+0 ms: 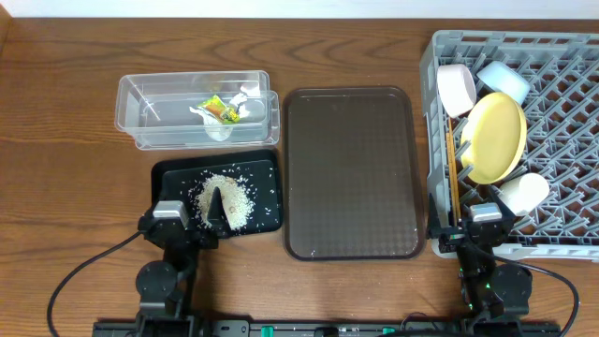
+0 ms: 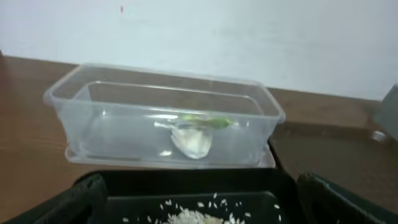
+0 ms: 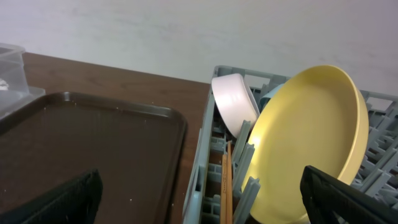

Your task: Sort waste into correct bins and load items into the dishwasher rack

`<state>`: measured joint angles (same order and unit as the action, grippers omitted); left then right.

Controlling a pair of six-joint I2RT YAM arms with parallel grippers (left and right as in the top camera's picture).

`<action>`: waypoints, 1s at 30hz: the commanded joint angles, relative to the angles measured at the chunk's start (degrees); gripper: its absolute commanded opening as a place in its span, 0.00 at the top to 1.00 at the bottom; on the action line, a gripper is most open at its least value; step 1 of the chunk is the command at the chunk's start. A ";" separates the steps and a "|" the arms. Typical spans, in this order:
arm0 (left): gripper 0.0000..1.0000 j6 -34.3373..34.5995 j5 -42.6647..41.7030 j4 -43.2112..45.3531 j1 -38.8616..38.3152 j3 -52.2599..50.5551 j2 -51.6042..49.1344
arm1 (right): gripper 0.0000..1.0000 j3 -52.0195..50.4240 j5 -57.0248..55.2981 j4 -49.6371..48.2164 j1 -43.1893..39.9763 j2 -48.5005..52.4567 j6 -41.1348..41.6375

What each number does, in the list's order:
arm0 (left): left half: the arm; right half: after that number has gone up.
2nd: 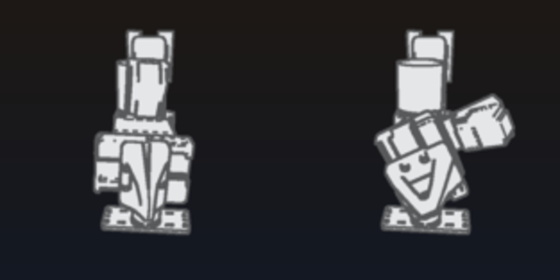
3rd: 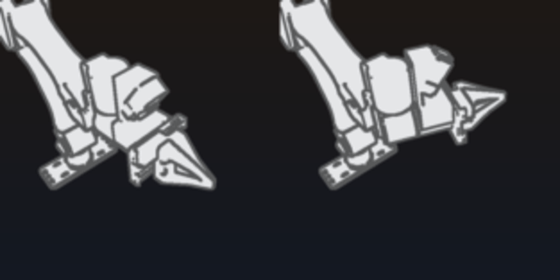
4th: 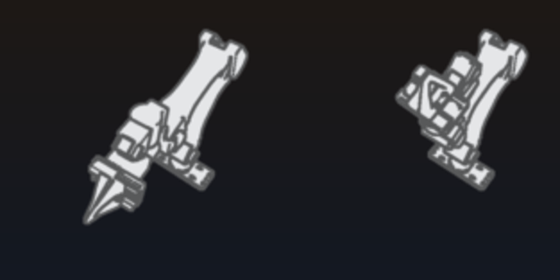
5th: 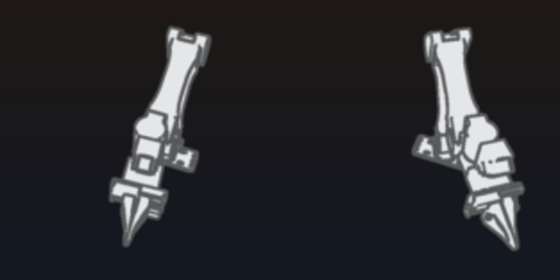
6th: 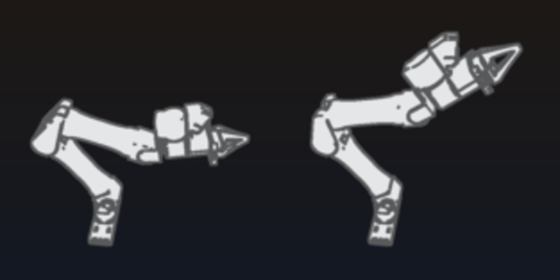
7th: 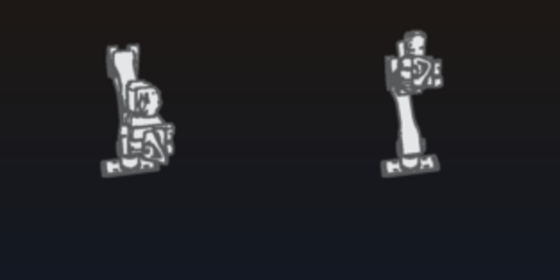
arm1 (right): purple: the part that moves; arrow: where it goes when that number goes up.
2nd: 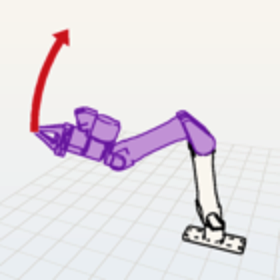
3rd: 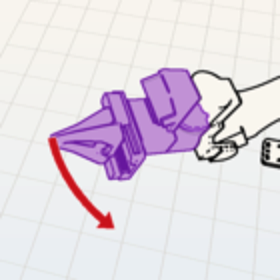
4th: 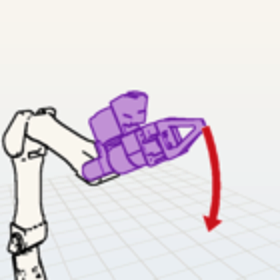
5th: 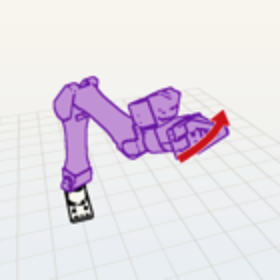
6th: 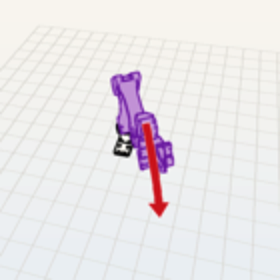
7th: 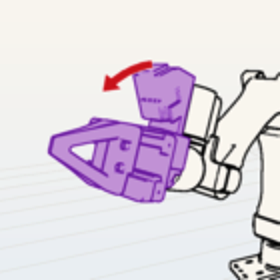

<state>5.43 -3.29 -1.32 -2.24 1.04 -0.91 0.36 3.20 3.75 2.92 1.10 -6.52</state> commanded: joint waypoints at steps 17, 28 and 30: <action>0.00 -0.48 -0.59 -2.45 0.42 -0.81 0.57 | 0.01 -0.04 0.04 0.31 0.11 0.00 -0.35; 0.00 -0.48 -0.59 -2.45 0.42 -0.81 0.57 | 0.01 -0.04 0.04 0.31 0.11 0.00 -0.37; 0.00 -0.48 -0.59 -2.45 0.42 -0.81 0.57 | 0.01 -0.04 0.04 0.28 0.11 0.00 -0.37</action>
<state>5.30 -3.29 -1.58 -2.24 1.06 -0.64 0.36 3.20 3.79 2.92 1.13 -6.52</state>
